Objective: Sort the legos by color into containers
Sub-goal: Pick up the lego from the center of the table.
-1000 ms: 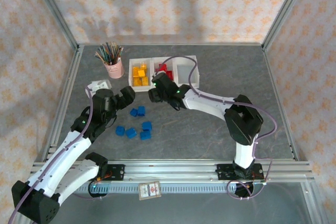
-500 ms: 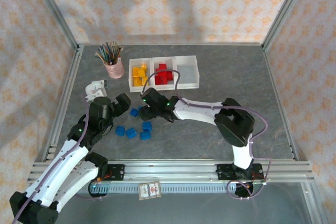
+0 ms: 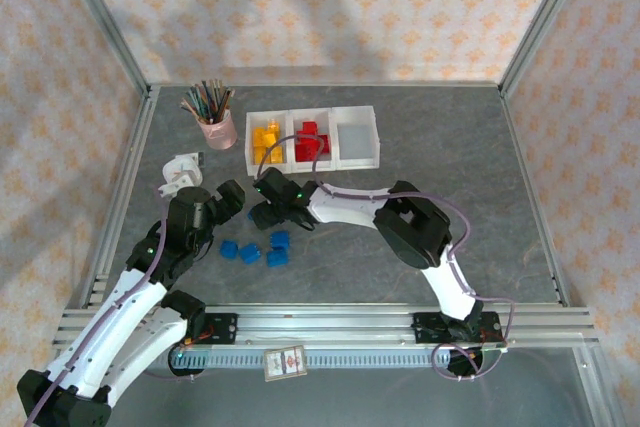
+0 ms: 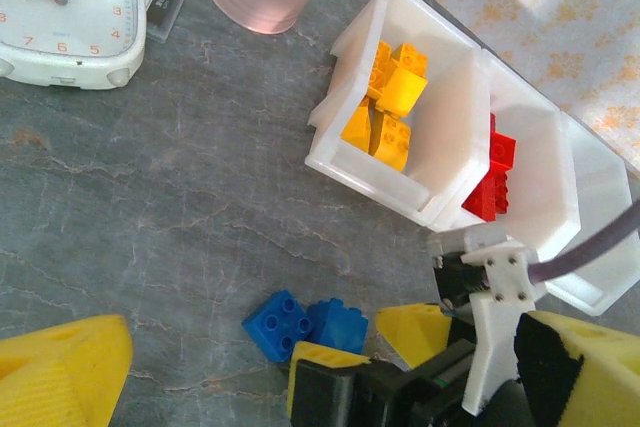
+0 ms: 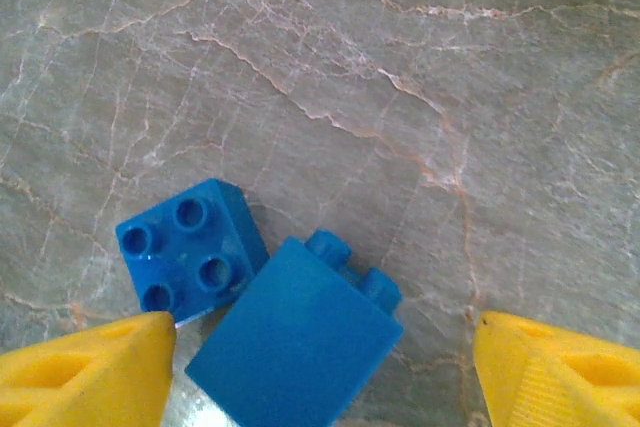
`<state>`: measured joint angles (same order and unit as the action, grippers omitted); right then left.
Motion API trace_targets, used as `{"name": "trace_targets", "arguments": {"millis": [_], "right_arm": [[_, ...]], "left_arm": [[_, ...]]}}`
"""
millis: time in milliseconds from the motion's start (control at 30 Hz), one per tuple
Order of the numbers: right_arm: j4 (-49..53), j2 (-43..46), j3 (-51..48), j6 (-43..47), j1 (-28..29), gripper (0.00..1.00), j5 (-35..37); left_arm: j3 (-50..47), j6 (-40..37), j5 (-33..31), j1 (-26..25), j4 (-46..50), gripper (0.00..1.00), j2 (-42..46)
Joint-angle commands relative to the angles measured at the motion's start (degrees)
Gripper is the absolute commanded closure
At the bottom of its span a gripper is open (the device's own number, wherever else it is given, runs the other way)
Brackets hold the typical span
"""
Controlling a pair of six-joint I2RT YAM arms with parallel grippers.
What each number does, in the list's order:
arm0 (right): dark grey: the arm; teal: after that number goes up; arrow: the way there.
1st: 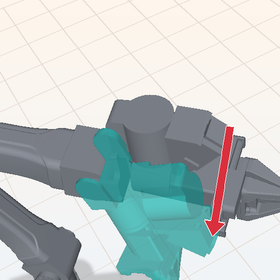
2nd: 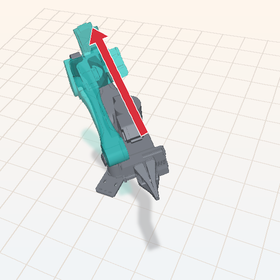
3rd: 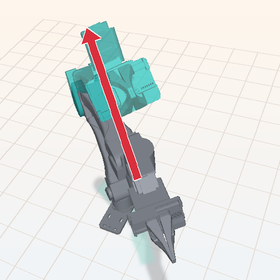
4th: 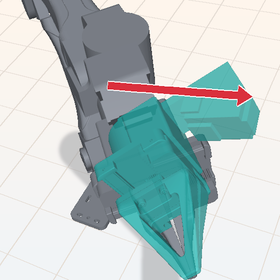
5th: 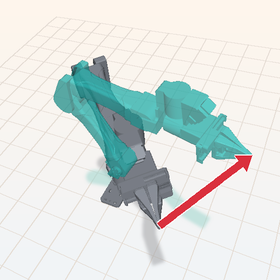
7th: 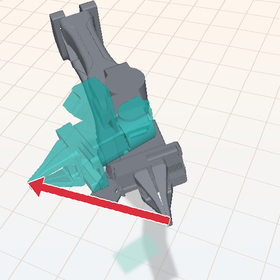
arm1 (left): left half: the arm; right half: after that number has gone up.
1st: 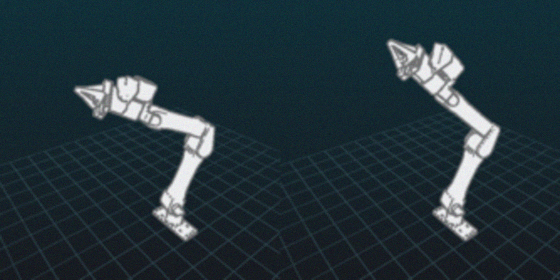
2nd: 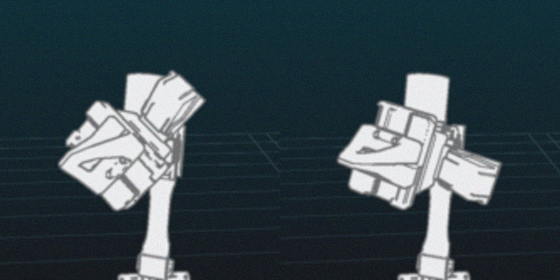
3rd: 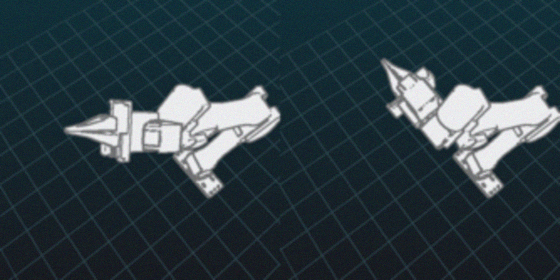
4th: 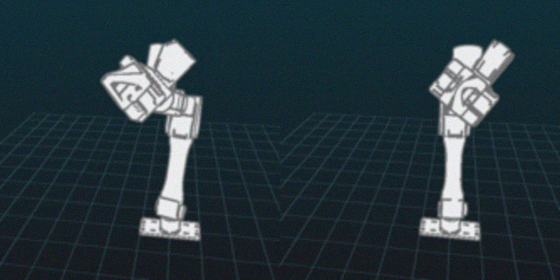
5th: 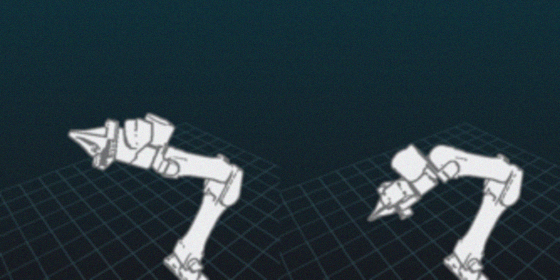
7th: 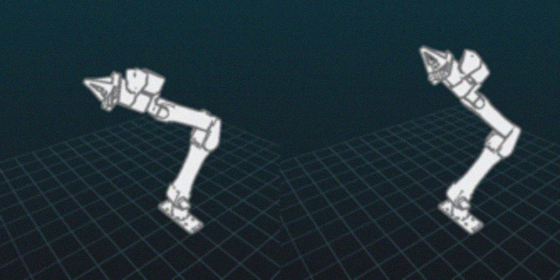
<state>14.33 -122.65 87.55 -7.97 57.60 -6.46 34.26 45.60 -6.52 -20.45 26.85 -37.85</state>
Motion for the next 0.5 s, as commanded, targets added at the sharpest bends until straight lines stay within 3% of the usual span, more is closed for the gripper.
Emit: {"name": "trace_targets", "arguments": {"millis": [0, 467], "right_arm": [[1.72, -1.72, 2.48, -1.59, 0.15, 0.22, 1.5], [3.71, 3.63, -3.26, -7.21, -1.61, 0.33, 8.04]], "left_arm": [[-0.12, 0.19, -1.65, 0.67, 1.27, 0.01, 0.23], [-0.18, 0.09, -1.39, 0.67, 0.81, 0.01, 0.14]]}}
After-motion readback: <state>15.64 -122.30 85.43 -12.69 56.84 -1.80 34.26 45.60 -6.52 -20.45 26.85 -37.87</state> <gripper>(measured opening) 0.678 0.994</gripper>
